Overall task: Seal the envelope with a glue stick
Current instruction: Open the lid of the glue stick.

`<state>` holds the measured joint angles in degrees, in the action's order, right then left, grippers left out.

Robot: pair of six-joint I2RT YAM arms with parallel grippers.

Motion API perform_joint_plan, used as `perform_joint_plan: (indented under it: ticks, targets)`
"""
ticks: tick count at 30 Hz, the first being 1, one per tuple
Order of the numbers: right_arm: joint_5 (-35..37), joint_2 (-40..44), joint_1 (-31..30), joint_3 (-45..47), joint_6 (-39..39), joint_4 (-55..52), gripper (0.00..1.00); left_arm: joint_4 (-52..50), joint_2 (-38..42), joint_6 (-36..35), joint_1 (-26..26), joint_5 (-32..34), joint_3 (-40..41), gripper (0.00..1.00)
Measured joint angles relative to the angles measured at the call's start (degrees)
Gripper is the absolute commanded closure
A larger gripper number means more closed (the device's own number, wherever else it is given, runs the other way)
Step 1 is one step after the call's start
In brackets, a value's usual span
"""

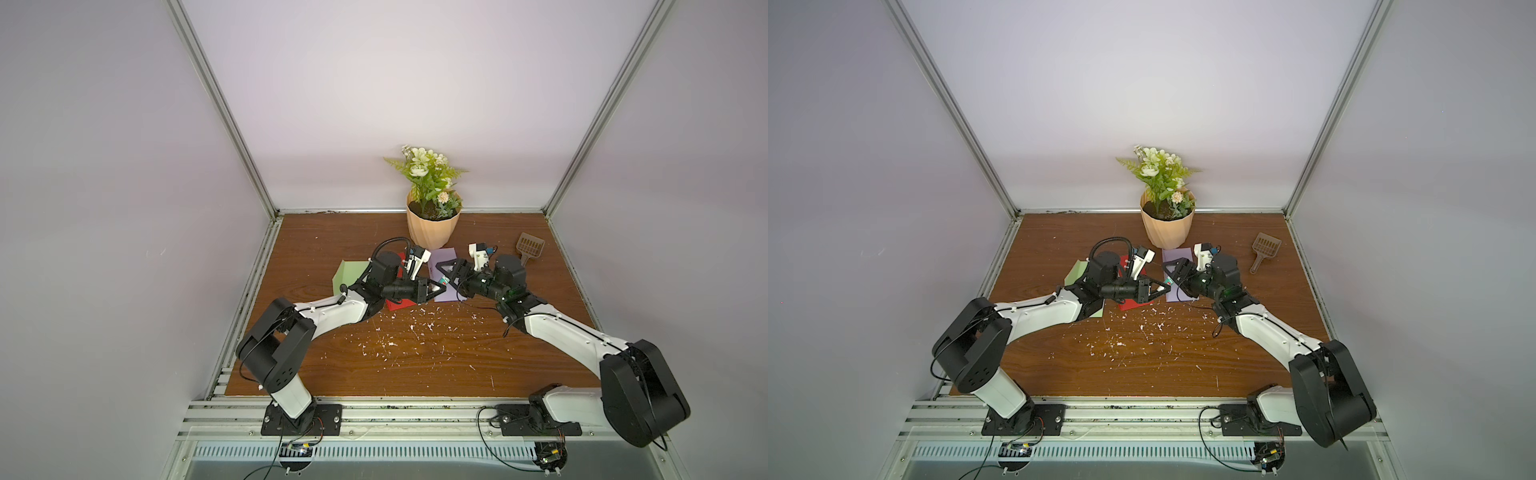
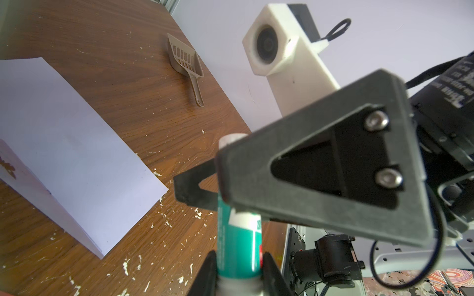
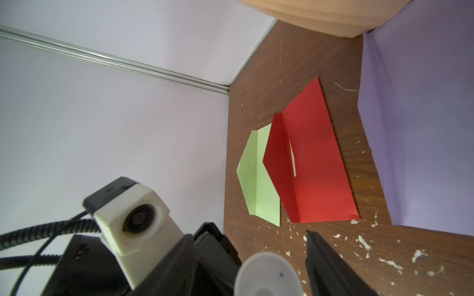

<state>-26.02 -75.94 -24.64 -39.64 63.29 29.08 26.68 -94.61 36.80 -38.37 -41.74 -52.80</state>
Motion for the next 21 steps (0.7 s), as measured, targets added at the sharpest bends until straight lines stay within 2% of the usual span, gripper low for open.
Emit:
perform_joint_plan:
  ticks: [3,5,10,12,15,17,19,21]
  targets:
    - [-0.3,-0.5,-0.1,0.1,0.8,0.6,0.47,0.0,0.0,0.0,0.1,0.1,0.0,0.97]
    - [-0.3,-0.5,-0.1,0.1,1.1,0.7,0.57,0.0,0.0,0.0,0.2,0.3,0.0,0.97]
    - [-0.5,-0.6,-0.1,0.2,1.3,0.3,0.89,0.1,0.0,-0.3,0.5,0.4,0.0,0.93]
    - [-0.5,-0.6,-0.1,0.2,1.3,0.4,1.0,0.0,0.0,-0.5,0.5,0.2,0.0,0.84]
    - [-0.4,-0.6,-0.1,0.2,1.4,0.4,1.0,-0.1,0.0,-0.9,0.6,-0.5,0.0,0.48]
    - [-0.4,-0.6,-0.1,0.2,1.6,0.7,1.0,-0.7,0.2,-1.5,0.6,-1.1,0.0,0.34]
    - [-0.4,-0.6,-0.1,0.2,1.7,0.9,1.0,-1.6,0.7,-1.9,0.7,-1.6,0.1,0.32]
    - [-0.4,-0.6,0.0,0.2,2.0,1.2,1.0,-2.2,1.5,-2.6,0.9,-2.0,0.2,0.34]
